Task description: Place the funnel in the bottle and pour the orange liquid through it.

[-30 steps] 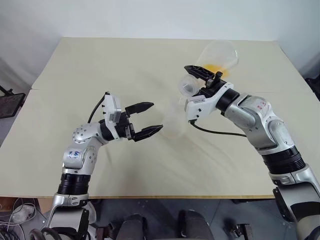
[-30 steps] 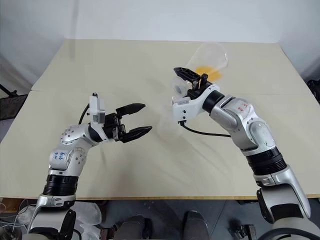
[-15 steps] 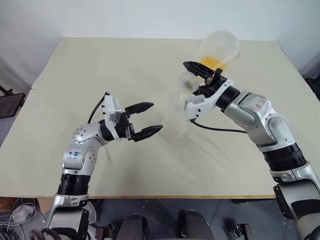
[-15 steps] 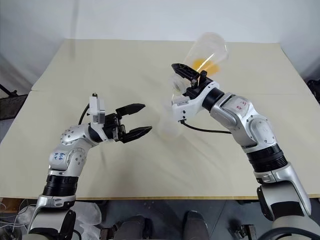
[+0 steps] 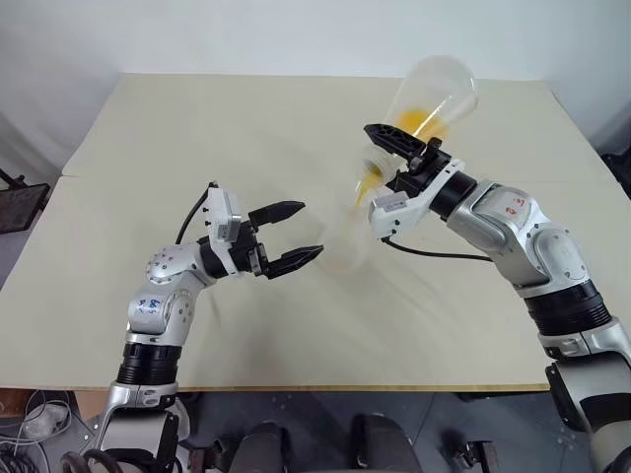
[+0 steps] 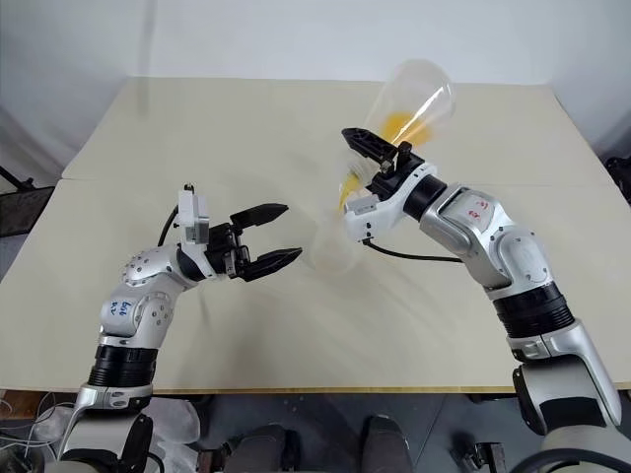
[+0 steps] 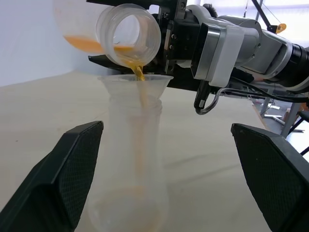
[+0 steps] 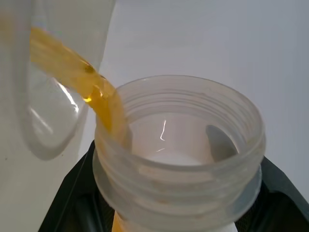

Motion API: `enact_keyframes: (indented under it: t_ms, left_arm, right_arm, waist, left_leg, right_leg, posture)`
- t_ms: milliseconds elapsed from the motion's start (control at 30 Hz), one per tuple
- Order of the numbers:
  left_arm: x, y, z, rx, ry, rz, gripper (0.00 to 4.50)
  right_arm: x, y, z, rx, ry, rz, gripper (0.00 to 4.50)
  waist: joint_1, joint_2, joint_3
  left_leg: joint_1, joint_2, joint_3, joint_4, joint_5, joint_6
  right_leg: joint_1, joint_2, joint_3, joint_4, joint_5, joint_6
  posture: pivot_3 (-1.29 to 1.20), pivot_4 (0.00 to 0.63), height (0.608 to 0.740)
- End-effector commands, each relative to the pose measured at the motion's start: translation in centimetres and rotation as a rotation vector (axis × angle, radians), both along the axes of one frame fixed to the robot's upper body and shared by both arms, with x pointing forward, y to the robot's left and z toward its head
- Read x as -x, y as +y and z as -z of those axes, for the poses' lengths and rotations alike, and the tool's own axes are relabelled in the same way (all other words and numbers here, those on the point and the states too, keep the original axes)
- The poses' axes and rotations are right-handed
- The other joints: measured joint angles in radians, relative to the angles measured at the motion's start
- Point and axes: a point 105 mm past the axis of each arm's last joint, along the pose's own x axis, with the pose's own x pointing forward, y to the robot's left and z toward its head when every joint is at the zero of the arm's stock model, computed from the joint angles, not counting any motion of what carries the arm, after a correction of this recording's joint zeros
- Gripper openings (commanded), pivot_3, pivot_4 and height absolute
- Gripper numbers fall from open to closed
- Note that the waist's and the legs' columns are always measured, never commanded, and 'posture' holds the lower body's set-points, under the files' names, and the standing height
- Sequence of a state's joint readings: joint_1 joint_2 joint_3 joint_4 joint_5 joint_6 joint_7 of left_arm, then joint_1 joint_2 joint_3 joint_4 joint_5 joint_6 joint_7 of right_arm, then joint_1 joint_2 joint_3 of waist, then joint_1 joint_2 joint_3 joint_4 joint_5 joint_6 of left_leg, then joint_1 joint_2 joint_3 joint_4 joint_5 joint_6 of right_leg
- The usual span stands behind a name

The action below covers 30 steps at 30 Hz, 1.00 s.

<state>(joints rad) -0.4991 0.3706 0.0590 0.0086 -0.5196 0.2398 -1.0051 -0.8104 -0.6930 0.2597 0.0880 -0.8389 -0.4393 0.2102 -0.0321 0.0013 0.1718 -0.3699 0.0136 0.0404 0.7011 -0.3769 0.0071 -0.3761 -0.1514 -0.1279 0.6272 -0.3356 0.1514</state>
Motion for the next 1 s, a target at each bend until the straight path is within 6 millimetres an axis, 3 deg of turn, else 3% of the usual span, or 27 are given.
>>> enact_keyframes:
  t_ms: [33,1000]
  left_arm:
    - [0.54,-0.25,-1.02,0.017,-0.051,0.014,4.50]
    - [0.46,-0.50,-1.08,0.031,-0.059,0.016,4.50]
  right_arm:
    - [0.61,0.01,-2.40,-0.018,-0.092,-0.020,2.47]
    - [0.31,0.06,-2.56,0.013,-0.124,-0.030,2.47]
  waist:
    - [0.000,0.000,0.000]
    - [0.000,0.000,0.000]
  left_leg:
    - [0.000,0.000,0.000,0.000,0.000,0.000]
    - [0.000,0.000,0.000,0.000,0.000,0.000]
  right_leg:
    - [0.000,0.000,0.000,0.000,0.000,0.000]
    - [0.000,0.000,0.000,0.000,0.000,0.000]
  posture:
    - [0.00,0.150,0.740]
    - [0.00,0.150,0.740]
